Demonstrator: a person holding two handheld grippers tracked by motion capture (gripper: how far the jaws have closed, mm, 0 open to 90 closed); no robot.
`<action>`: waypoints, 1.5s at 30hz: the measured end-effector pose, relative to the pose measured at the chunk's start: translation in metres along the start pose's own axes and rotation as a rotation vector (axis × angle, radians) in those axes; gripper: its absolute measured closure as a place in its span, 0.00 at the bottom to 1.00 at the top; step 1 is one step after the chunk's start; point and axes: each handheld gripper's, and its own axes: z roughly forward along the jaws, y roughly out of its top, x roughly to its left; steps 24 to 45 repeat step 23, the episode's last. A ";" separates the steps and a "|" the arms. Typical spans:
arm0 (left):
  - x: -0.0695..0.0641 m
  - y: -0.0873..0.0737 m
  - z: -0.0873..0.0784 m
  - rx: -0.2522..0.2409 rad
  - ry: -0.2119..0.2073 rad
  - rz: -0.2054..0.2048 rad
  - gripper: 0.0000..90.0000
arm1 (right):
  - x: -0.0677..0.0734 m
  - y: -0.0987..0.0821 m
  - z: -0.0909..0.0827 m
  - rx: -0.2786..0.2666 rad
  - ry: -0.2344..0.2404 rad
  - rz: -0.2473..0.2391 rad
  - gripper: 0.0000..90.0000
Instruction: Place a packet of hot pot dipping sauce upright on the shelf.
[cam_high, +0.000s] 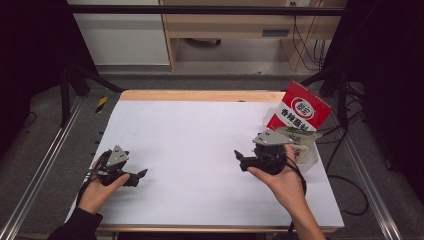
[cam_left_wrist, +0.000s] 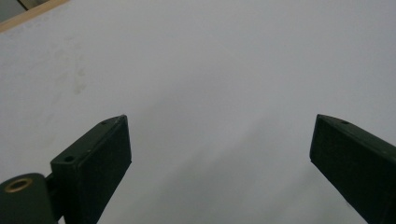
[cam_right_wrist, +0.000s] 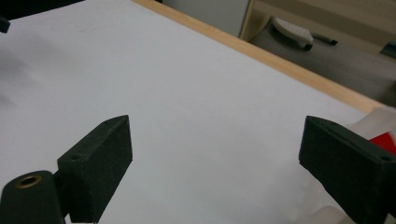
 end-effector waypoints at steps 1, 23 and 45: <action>0.000 0.000 0.000 0.000 0.000 -0.001 0.06 | 0.003 -0.004 0.004 0.005 0.009 0.010 0.11; -0.003 0.000 0.005 0.030 -0.004 0.019 0.05 | 0.033 -0.063 0.058 0.124 0.083 0.120 0.10; -0.003 0.000 0.005 0.030 -0.004 0.019 0.05 | 0.033 -0.063 0.058 0.124 0.083 0.120 0.10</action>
